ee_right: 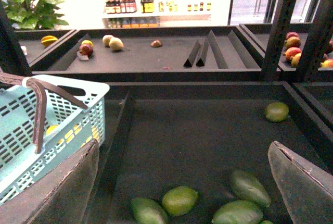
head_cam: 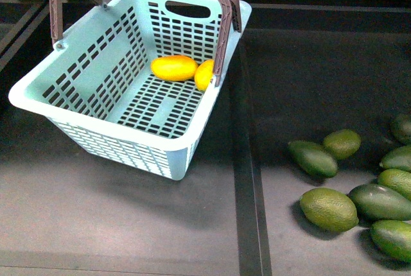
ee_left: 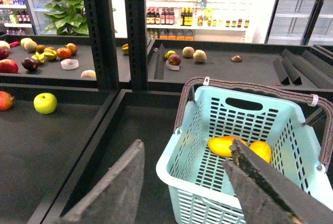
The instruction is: Pick lemon and mango into basket
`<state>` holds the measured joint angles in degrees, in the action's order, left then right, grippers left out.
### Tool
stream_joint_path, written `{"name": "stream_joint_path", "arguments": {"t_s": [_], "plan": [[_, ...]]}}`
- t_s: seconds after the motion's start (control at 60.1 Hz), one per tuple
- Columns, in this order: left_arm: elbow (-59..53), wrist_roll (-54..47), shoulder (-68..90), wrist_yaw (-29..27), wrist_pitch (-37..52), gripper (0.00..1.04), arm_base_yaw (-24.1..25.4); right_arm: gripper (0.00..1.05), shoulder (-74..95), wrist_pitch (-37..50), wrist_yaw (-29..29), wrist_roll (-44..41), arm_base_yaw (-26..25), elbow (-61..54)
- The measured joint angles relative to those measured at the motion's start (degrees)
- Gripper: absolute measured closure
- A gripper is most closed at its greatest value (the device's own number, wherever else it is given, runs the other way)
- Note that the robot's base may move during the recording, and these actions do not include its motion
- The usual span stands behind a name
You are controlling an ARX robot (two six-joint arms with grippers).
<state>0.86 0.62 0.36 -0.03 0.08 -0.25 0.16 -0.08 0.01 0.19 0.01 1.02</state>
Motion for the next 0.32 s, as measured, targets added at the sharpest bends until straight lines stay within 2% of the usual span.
{"name": "stream_joint_path", "arguments": {"t_s": [0.2,0.316], "plan": [[0.00,0.00,0.00,0.02,0.00,0.07,0.00,0.09,0.00,0.00,0.00,0.00,0.00,0.00],[0.00,-0.11,0.00,0.02,0.00,0.07,0.00,0.09,0.00,0.00,0.00,0.00,0.00,0.00]]}}
